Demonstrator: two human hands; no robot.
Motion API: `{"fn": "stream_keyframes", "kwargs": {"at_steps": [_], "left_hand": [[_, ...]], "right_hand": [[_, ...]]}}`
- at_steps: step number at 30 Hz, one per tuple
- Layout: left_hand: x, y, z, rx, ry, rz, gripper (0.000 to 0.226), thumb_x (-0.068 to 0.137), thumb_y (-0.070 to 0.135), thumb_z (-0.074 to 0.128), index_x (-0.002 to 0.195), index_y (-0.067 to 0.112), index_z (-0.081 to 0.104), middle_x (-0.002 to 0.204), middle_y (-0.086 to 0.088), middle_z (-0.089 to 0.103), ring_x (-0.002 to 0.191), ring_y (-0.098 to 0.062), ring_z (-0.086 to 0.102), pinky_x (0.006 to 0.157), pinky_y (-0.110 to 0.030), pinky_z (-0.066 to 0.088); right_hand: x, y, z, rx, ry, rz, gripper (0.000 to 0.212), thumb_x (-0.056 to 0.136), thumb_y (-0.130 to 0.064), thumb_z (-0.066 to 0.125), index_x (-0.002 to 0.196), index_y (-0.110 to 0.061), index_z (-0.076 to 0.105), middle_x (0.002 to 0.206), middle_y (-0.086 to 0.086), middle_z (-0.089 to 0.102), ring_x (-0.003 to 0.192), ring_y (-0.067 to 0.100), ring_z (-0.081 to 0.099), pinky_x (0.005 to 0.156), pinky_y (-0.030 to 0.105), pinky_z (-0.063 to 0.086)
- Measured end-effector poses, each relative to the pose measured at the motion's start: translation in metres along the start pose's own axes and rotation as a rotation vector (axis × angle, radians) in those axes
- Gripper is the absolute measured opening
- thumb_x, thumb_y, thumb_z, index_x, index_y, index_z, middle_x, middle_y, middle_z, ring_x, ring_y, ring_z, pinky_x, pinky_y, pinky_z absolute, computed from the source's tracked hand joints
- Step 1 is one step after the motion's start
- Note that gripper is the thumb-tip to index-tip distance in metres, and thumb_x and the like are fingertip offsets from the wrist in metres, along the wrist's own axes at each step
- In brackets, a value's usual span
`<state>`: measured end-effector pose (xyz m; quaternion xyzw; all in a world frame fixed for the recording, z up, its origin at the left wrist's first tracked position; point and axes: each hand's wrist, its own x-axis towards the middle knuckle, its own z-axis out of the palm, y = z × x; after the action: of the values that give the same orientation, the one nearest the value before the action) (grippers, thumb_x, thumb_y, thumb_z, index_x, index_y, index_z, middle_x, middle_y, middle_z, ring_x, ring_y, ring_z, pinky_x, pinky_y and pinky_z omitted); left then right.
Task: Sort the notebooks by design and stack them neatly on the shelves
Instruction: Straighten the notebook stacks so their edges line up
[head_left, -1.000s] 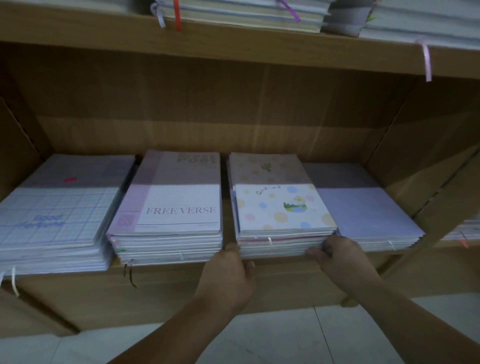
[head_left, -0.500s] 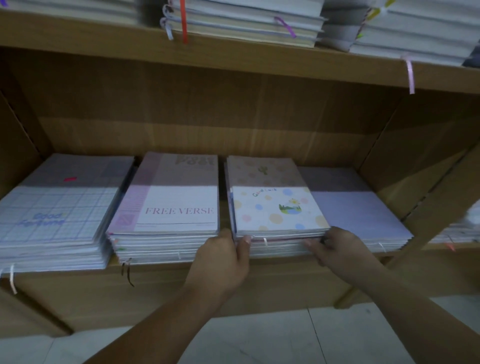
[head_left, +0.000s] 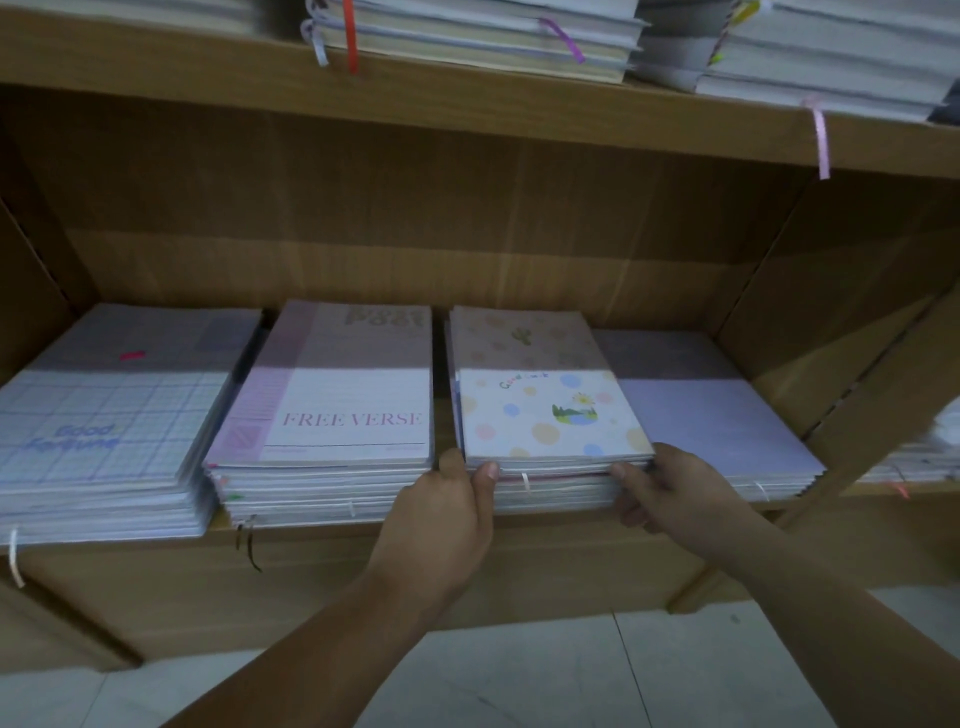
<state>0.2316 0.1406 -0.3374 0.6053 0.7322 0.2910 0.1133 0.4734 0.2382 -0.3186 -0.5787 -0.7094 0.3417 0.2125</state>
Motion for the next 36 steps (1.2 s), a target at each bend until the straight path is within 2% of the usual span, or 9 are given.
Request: {"fn": "stream_keyframes", "kwargs": {"at_steps": [4, 7, 10, 16, 20, 26, 31, 34, 36], "left_hand": [[-0.001, 0.000, 0.001, -0.010, 0.019, 0.006, 0.044, 0.107, 0.048, 0.026, 0.111, 0.016, 0.057, 0.088, -0.002, 0.067, 0.079, -0.020, 0.065, 0.062, -0.031, 0.046], [-0.004, -0.001, 0.004, -0.034, 0.034, 0.005, 0.040, 0.107, 0.047, 0.028, 0.105, 0.017, 0.055, 0.084, 0.000, 0.065, 0.075, -0.019, 0.064, 0.062, -0.034, 0.049], [-0.007, -0.002, 0.006, -0.060, 0.023, 0.001, 0.029, 0.106, 0.047, 0.038, 0.099, 0.019, 0.046, 0.082, 0.001, 0.064, 0.072, -0.016, 0.061, 0.057, -0.028, 0.040], [-0.002, -0.004, 0.004, -0.021, 0.023, 0.014, 0.028, 0.104, 0.043, 0.048, 0.102, 0.015, 0.051, 0.093, -0.006, 0.070, 0.086, -0.025, 0.069, 0.069, -0.036, 0.053], [-0.002, -0.005, 0.004, -0.007, 0.039, 0.027, 0.030, 0.104, 0.045, 0.048, 0.098, 0.016, 0.051, 0.091, -0.005, 0.070, 0.084, -0.023, 0.068, 0.066, -0.033, 0.052], [0.000, -0.009, 0.005, -0.067, 0.052, 0.017, 0.029, 0.103, 0.045, 0.052, 0.096, 0.017, 0.054, 0.086, -0.003, 0.070, 0.078, -0.021, 0.067, 0.067, -0.037, 0.055], [0.000, -0.009, 0.003, -0.056, 0.016, 0.026, 0.030, 0.102, 0.049, 0.049, 0.091, 0.021, 0.046, 0.084, 0.000, 0.067, 0.077, -0.018, 0.065, 0.058, -0.027, 0.042], [-0.001, -0.010, 0.001, -0.120, 0.006, 0.008, 0.036, 0.102, 0.055, 0.044, 0.089, 0.022, 0.049, 0.072, 0.004, 0.059, 0.064, -0.011, 0.058, 0.052, -0.027, 0.039], [-0.001, -0.011, 0.001, -0.138, 0.009, 0.001, 0.036, 0.103, 0.054, 0.040, 0.093, 0.021, 0.052, 0.073, 0.003, 0.060, 0.063, -0.012, 0.058, 0.054, -0.030, 0.044]], "right_hand": [[-0.004, -0.004, 0.000, 0.042, 0.035, -0.005, 0.014, 0.099, -0.030, 0.062, 0.100, -0.016, 0.064, 0.075, 0.002, 0.075, 0.063, 0.009, 0.071, 0.054, 0.016, 0.051], [-0.004, -0.004, 0.000, 0.038, 0.064, -0.006, 0.017, 0.098, -0.030, 0.065, 0.097, -0.013, 0.066, 0.072, 0.000, 0.075, 0.064, 0.011, 0.072, 0.066, 0.029, 0.059], [-0.006, -0.002, -0.002, 0.031, 0.055, -0.007, 0.017, 0.094, -0.031, 0.071, 0.093, -0.014, 0.067, 0.072, -0.002, 0.075, 0.067, 0.011, 0.073, 0.073, 0.036, 0.061], [-0.006, -0.004, 0.002, -0.151, 0.117, 0.013, 0.029, 0.079, -0.035, 0.085, 0.085, -0.020, 0.061, 0.070, 0.000, 0.072, 0.070, 0.012, 0.066, 0.055, 0.019, 0.043], [-0.008, -0.007, 0.004, -0.153, 0.189, 0.007, 0.031, 0.080, -0.032, 0.085, 0.077, -0.014, 0.060, 0.068, 0.000, 0.068, 0.066, 0.014, 0.063, 0.053, 0.024, 0.038], [-0.007, -0.002, 0.005, -0.055, 0.222, 0.028, 0.028, 0.071, -0.029, 0.091, 0.069, -0.011, 0.070, 0.063, 0.001, 0.071, 0.067, 0.024, 0.071, 0.067, 0.044, 0.060], [-0.009, -0.010, -0.003, -0.087, 0.166, 0.002, 0.030, 0.072, -0.028, 0.091, 0.060, -0.022, 0.064, 0.050, -0.011, 0.065, 0.057, 0.002, 0.064, 0.049, 0.012, 0.043], [-0.009, -0.015, -0.010, -0.107, 0.083, -0.009, 0.026, 0.075, -0.031, 0.088, 0.066, -0.020, 0.066, 0.055, -0.013, 0.068, 0.056, 0.002, 0.064, 0.048, 0.013, 0.044], [-0.009, -0.013, -0.010, -0.071, 0.069, -0.012, 0.026, 0.083, -0.032, 0.082, 0.070, -0.015, 0.067, 0.059, -0.005, 0.071, 0.058, 0.009, 0.067, 0.054, 0.022, 0.053]]}}
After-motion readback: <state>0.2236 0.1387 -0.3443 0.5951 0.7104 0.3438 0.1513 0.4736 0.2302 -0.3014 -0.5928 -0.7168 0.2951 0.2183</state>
